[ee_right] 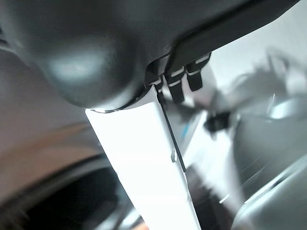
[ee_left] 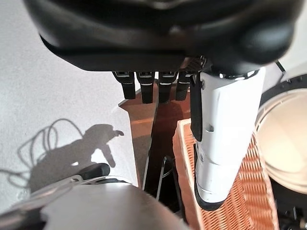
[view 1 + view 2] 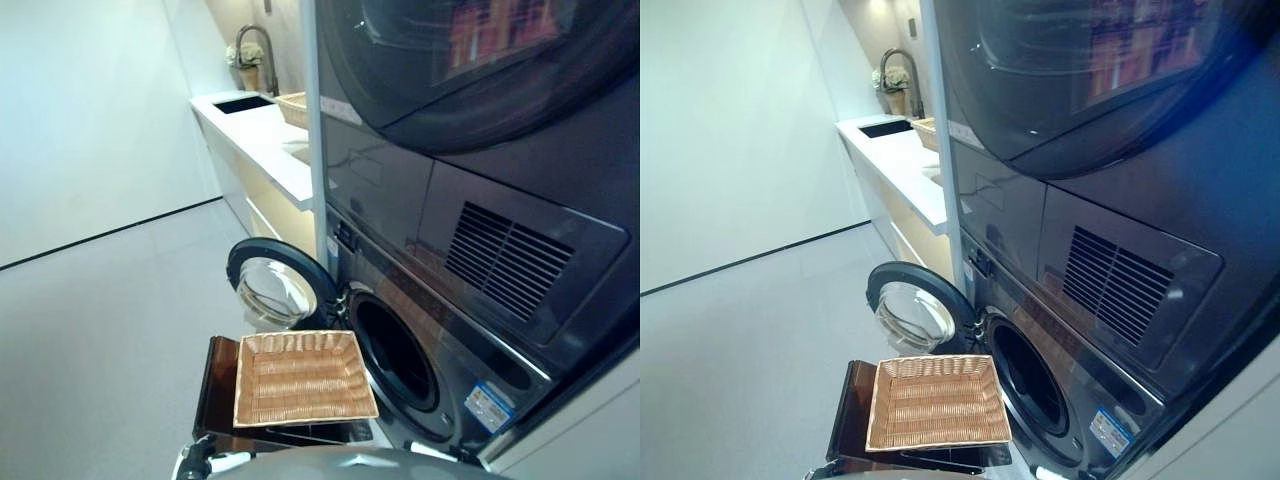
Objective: Pick up the clothes and place them into the washing machine
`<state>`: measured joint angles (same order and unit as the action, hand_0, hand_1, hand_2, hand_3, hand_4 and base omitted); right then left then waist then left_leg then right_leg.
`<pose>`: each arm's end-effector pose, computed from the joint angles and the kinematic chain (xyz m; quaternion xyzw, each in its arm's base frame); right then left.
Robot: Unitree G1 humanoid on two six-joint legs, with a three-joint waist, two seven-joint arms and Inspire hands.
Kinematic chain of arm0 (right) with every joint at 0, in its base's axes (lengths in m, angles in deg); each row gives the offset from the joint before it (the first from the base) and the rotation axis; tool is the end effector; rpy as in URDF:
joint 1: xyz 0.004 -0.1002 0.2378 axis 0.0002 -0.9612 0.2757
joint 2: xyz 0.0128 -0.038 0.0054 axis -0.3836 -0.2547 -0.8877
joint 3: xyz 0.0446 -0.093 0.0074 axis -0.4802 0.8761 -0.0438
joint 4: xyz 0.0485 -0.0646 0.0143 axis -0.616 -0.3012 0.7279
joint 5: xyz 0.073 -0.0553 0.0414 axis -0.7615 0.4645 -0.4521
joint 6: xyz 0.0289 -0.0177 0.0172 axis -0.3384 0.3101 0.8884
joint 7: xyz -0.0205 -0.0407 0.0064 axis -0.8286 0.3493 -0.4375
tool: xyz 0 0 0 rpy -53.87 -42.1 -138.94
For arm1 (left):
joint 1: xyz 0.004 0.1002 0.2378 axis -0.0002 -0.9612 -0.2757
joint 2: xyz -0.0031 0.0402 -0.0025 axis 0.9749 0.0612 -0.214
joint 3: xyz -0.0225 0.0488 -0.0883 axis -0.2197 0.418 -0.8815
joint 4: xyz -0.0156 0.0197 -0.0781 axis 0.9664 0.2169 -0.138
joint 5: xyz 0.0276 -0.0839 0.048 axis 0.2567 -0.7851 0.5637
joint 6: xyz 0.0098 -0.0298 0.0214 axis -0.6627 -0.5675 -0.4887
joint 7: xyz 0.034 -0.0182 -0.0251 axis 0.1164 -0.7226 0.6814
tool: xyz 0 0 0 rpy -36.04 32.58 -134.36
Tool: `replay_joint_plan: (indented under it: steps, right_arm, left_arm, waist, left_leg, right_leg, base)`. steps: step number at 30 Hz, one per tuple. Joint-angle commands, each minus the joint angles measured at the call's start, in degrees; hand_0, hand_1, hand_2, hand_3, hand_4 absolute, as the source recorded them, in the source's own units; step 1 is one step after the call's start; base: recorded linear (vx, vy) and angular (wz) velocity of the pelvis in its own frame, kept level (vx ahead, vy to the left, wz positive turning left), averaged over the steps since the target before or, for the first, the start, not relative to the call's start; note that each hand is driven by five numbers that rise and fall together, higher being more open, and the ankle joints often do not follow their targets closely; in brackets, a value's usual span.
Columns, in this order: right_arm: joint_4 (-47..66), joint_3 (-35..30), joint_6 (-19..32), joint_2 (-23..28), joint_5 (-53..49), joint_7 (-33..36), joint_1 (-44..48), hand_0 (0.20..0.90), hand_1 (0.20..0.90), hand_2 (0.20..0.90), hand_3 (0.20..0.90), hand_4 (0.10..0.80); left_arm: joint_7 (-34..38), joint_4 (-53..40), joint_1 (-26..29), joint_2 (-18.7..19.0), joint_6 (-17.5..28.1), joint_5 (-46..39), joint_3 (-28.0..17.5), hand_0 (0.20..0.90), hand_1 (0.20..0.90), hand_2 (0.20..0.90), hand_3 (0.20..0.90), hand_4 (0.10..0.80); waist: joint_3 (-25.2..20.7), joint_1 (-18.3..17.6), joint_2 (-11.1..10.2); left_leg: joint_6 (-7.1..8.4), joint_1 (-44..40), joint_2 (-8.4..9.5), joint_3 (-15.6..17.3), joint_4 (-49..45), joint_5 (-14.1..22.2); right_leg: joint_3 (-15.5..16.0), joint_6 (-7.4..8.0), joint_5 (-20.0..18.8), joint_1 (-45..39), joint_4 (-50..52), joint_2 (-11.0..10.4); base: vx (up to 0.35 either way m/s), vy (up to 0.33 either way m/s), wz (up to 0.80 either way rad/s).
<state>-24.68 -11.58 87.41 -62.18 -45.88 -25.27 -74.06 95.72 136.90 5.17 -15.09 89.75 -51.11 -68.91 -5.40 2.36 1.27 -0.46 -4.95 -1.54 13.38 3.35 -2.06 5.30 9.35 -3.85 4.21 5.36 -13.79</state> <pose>0.0110 -0.2218 -0.1235 -0.1619 0.6172 -0.1413 0.7569 0.0145 0.2017 -0.1257 0.1390 0.5782 0.0834 0.7996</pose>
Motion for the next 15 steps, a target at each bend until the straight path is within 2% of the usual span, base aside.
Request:
replay_joint_plan:
  steps: [1,8,15]
  right_arm:
    - [-4.0,1.4,-1.6,1.9,11.8,3.3,2.9,0.9,0.9,0.9,0.9,0.8]
    - [-7.1,0.7,-2.9,2.0,12.7,2.9,3.4,0.9,0.9,0.9,0.9,0.8]
    - [-6.7,1.5,-2.8,1.8,11.7,2.4,5.5,0.9,0.9,0.9,0.9,0.8]
  left_arm:
    - [-0.2,1.3,2.4,-0.4,1.4,0.4,-2.8,0.9,0.9,0.9,0.9,0.8]
    - [-2.9,-0.5,3.3,-2.0,1.3,-0.3,-0.5,0.9,0.9,0.9,0.9,0.8]
    - [-4.3,-0.2,4.0,-2.2,0.5,-0.2,1.0,0.9,0.9,0.9,0.9,0.8]
  waist:
    - [0.3,-0.8,-1.6]
    - [0.3,-2.2,-0.3]
    - [0.3,-2.3,-0.3]
  left_leg:
    - [3.72,2.6,-1.4,-0.7,-2.3,1.2]
    - [3.75,2.1,-1.82,-1.3,-2.1,1.1]
    - [3.88,2.2,-2.33,-1.7,-1.7,0.8]
  right_leg:
    - [1.3,-1.13,1.9,-4.4,-5.4,0.8]
    - [1.6,-1.51,2.3,-4.8,-5.1,0.9]
    - [2.0,-1.74,2.7,-4.9,-5.1,1.3]
  base:
    - [-0.003,-0.05,-0.23]
    - [-0.01,-0.023,0.02]
    - [-0.002,-0.018,0.11]
